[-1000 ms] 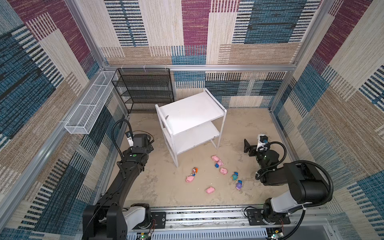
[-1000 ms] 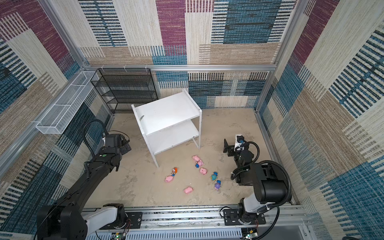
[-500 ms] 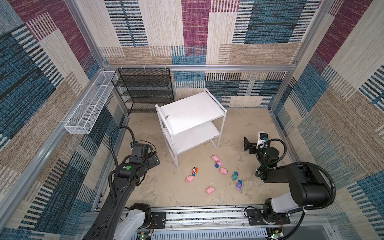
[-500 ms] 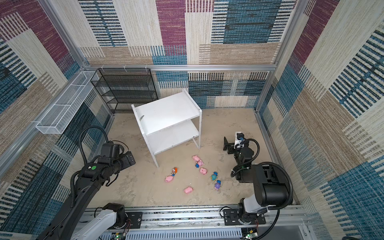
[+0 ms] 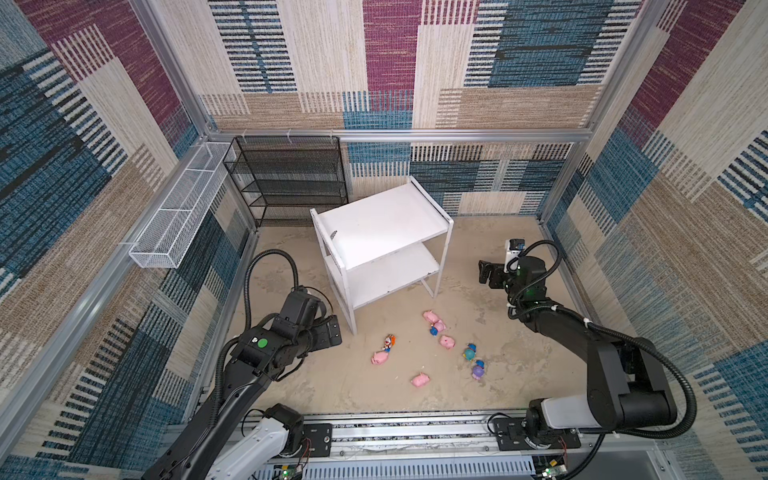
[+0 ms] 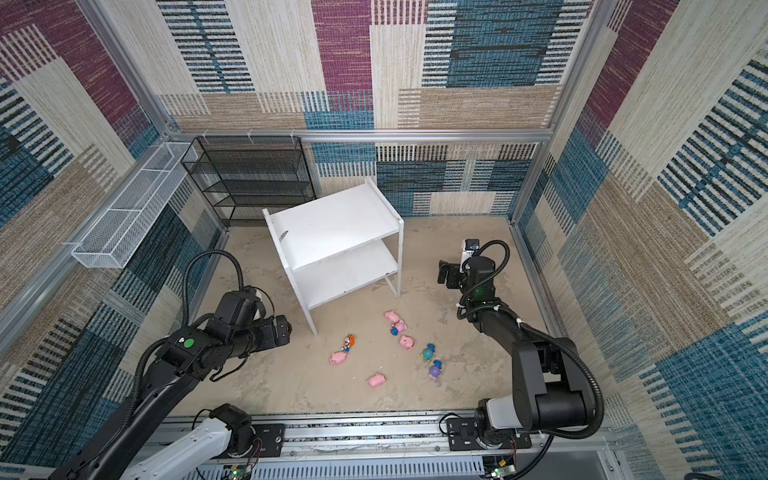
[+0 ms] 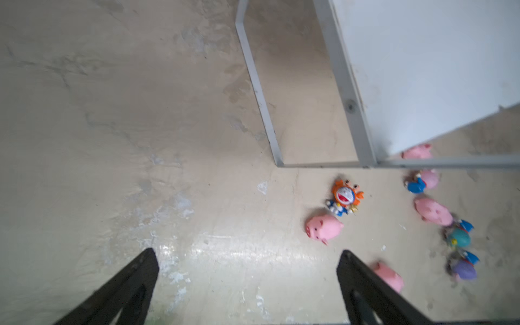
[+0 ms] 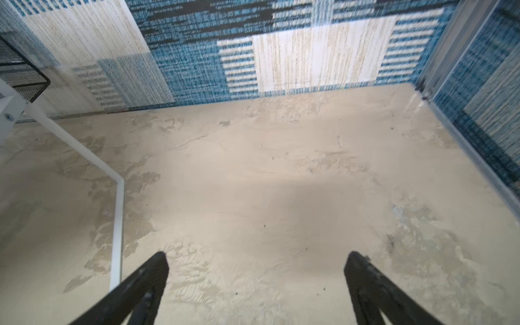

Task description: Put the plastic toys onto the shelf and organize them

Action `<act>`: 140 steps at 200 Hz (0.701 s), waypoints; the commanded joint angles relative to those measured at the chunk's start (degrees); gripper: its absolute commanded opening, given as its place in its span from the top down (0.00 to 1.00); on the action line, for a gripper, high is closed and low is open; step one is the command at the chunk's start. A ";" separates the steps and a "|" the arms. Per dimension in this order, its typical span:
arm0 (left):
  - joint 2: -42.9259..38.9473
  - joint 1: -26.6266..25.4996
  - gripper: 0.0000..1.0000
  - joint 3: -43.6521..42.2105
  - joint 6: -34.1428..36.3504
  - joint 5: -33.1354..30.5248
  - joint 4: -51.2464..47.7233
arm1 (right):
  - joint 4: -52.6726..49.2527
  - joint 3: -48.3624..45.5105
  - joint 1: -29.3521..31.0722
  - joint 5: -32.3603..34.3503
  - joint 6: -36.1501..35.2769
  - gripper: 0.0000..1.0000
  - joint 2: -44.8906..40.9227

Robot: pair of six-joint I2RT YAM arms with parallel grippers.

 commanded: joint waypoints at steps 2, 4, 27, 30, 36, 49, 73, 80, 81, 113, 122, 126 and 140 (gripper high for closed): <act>-0.15 -2.74 0.01 0.83 -1.32 2.02 -1.34 | -13.26 2.16 1.84 -3.00 4.04 0.00 -1.07; -0.19 -3.10 0.01 0.77 -1.17 2.02 -1.13 | -14.00 2.44 2.34 -3.11 4.31 0.00 -1.16; -0.06 -6.73 0.00 0.73 -0.57 2.18 0.58 | -18.55 3.45 6.65 -3.93 4.90 0.00 -1.72; -0.15 -7.29 0.00 0.60 -0.49 2.33 1.03 | -19.18 3.57 7.26 -4.08 4.92 0.00 -1.74; -0.15 -8.32 0.01 0.27 -0.37 2.55 1.85 | -20.12 3.57 8.52 -4.38 5.06 0.00 -1.90; -0.06 -10.63 0.01 -0.50 -0.25 2.90 3.67 | -22.11 3.27 11.25 -4.65 5.63 0.00 -2.37; 0.71 -15.35 0.01 -1.51 -0.16 2.57 6.45 | -24.89 1.15 16.21 -4.85 8.02 0.00 -3.95; 0.58 -17.06 0.01 -1.90 0.21 2.55 7.77 | -25.35 0.21 17.28 -5.13 9.10 0.00 -4.47; 0.57 -17.33 0.01 -2.00 0.25 2.55 8.03 | -25.36 0.10 17.39 -5.23 9.21 0.00 -4.60; 0.63 -23.76 0.01 -2.65 3.24 0.73 12.39 | -25.82 -5.16 20.73 -8.48 13.33 0.01 -7.79; 0.97 -24.95 0.01 -2.66 3.95 0.60 13.17 | -26.39 -6.19 21.86 -8.67 14.27 0.02 -8.47; 1.19 -25.33 0.01 -2.62 4.18 0.46 13.43 | -26.74 -6.51 22.24 -8.53 14.69 0.03 -8.81; 1.86 -26.65 0.01 -2.60 4.67 0.29 14.49 | -27.76 -7.82 23.28 -8.46 16.38 0.06 -9.89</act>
